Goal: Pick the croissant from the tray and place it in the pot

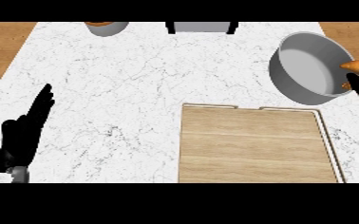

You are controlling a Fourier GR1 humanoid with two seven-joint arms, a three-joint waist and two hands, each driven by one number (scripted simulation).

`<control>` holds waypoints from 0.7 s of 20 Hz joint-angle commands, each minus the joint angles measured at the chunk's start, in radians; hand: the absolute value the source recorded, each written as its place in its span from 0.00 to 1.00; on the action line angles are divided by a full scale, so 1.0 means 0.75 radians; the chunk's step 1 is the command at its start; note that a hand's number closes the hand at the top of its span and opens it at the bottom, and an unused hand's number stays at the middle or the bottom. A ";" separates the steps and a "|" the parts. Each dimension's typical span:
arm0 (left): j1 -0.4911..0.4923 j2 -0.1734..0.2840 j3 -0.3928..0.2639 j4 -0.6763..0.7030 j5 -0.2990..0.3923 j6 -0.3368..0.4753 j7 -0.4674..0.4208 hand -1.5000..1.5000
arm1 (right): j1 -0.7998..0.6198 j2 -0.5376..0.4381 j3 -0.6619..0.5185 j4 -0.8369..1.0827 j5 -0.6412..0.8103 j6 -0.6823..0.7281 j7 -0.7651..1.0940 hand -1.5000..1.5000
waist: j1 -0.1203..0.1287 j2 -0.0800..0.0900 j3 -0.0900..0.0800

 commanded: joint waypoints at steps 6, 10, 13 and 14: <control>-0.051 -0.016 0.045 0.068 0.001 -0.052 -0.029 0.50 | -0.441 0.036 -0.008 0.716 0.114 0.003 -0.303 1.00 | 0.019 0.007 0.000; -0.077 -0.026 0.037 0.082 -0.042 -0.042 -0.027 0.50 | -0.576 0.072 0.011 1.037 0.212 -0.062 -0.465 1.00 | 0.023 0.010 0.001; -0.051 -0.068 0.006 0.024 -0.059 -0.015 -0.010 0.50 | -0.683 0.112 0.034 1.257 0.310 -0.174 -0.538 1.00 | 0.041 0.014 0.002; -0.040 -0.070 -0.002 0.056 -0.060 -0.030 -0.059 0.50 | -0.695 0.079 0.023 1.335 0.325 -0.188 -0.590 1.00 | 0.057 0.023 0.002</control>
